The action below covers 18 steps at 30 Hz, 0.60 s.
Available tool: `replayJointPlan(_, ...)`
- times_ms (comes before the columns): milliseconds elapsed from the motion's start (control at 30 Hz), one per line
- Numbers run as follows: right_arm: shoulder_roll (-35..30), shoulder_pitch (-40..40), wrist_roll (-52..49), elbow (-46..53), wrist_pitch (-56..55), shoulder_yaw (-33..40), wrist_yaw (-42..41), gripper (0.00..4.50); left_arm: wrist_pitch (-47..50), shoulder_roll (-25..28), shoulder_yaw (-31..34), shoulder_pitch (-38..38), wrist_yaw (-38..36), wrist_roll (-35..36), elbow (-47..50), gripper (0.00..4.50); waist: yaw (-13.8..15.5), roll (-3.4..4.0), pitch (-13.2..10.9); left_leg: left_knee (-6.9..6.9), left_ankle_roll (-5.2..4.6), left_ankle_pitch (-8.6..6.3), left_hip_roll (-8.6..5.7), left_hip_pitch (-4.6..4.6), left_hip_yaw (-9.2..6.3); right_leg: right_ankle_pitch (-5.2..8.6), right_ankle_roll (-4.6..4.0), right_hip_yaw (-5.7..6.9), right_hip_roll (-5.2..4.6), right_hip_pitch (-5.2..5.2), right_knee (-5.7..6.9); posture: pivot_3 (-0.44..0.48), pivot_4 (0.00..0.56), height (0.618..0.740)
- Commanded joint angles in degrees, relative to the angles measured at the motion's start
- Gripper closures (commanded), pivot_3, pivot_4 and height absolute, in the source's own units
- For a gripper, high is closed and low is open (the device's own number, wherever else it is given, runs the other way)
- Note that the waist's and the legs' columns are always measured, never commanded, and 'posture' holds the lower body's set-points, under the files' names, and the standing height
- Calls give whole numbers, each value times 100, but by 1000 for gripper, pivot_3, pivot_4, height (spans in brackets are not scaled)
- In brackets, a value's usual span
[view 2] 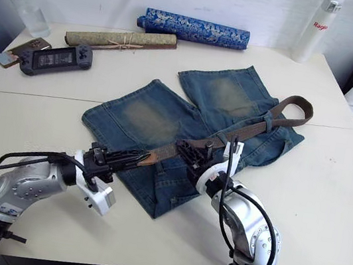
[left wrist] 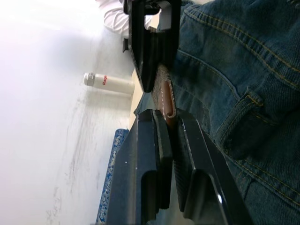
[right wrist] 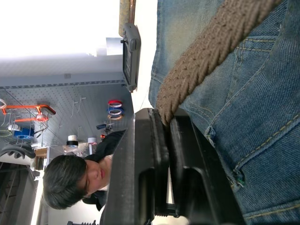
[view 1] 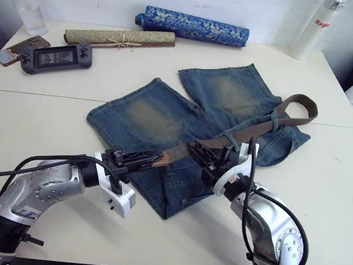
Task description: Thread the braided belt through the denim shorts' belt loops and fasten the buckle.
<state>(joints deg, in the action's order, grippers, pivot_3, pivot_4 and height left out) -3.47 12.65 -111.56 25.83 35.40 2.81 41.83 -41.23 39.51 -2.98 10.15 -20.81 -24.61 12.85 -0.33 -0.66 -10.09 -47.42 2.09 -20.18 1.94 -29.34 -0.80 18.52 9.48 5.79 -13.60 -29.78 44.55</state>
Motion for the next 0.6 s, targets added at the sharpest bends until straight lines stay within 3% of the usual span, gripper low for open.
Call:
replayJointPlan(33,-71,157,-144,88,-37,92,-225,4500,636,-41,-36,-163,-368,893,329,2827,-3,0,0,0,0,0,0,0,0,0,0,0,0,0,0,0,150,645)
replayJointPlan(100,-230,222,-144,65,-25,135,-430,4500,1377,11,-111,-487,-830,1902,686,2068,-14,1,-1,0,0,0,0,0,0,1,-1,-1,0,-1,1,0,150,645)
replayJointPlan(233,-567,294,33,27,-4,122,-804,4500,2379,65,188,-1038,-1212,3209,1341,2068,-54,3,-2,0,3,-3,0,0,-6,6,-6,-3,0,-4,3,0,150,645)
replayJointPlan(400,-893,329,856,55,43,50,-1489,4500,2458,429,920,-2148,-1697,3475,1499,2068,-111,7,-3,2,2,-4,0,1,-5,11,-7,-3,1,-5,5,0,150,645)
replayJointPlan(600,-1033,203,2567,112,77,-486,-2219,4500,2504,438,1233,-2632,-1928,3555,1486,2068,-92,7,-3,1,-3,-7,0,2,-8,14,-8,0,1,-1,-2,0,150,645)
